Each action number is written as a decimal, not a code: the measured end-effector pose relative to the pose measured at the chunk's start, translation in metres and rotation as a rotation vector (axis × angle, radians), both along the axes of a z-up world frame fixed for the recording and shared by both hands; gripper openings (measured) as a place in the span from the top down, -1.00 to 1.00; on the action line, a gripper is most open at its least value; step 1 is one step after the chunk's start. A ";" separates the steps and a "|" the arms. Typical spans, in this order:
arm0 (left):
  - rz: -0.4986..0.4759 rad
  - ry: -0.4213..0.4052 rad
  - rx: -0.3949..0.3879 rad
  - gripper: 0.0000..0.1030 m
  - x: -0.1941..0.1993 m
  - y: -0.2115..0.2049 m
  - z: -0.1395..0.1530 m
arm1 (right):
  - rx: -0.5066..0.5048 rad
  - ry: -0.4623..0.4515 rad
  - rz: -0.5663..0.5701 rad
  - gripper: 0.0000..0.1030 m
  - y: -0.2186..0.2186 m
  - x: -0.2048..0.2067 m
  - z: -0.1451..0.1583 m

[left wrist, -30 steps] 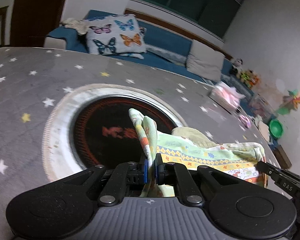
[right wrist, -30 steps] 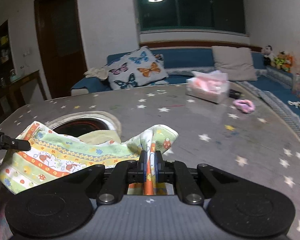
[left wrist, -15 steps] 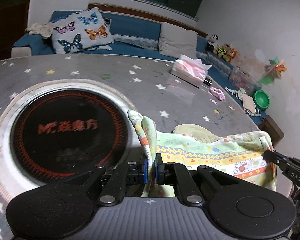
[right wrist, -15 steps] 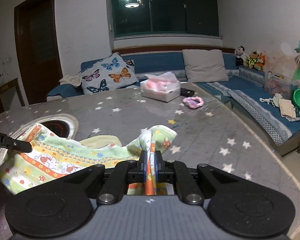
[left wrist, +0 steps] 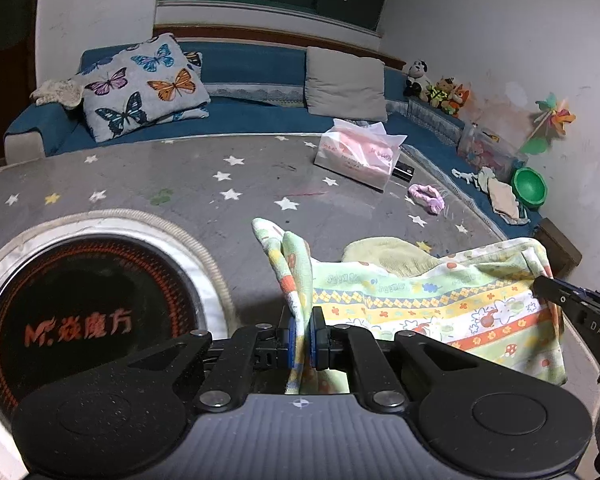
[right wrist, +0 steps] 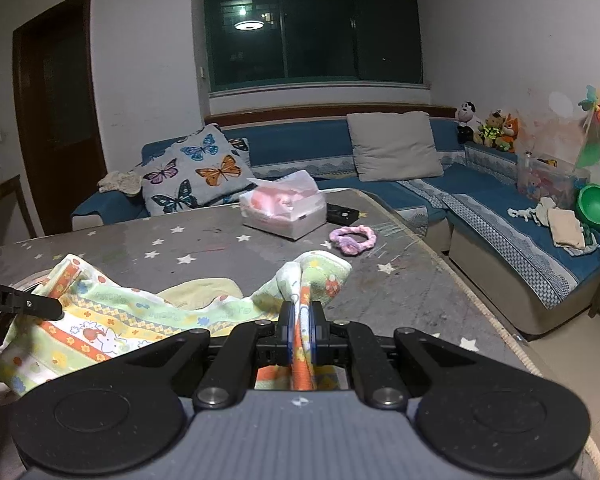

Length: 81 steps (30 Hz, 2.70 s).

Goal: Fold clothes

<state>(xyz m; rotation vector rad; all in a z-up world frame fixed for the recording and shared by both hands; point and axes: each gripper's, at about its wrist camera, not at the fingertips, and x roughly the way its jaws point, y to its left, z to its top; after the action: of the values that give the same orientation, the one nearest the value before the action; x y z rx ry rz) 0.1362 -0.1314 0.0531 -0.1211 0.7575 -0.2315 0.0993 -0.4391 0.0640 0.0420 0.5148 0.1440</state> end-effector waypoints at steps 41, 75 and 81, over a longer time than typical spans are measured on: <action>-0.045 0.029 0.203 -0.62 -0.005 -0.018 -0.050 | -0.048 0.155 0.032 -0.21 0.031 -0.017 -0.048; -0.054 -0.032 0.240 -1.00 -0.064 -0.002 -0.044 | -0.032 0.150 0.018 -1.00 0.059 -0.073 -0.053; -0.059 -0.040 0.247 -1.00 -0.073 0.000 -0.044 | 0.002 0.154 -0.019 -1.00 0.058 -0.081 -0.056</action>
<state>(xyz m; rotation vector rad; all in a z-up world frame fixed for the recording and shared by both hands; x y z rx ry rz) 0.0634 -0.1314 0.0088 0.1393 0.7447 -0.1943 0.0182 -0.3813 0.0084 0.0602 0.6681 0.1234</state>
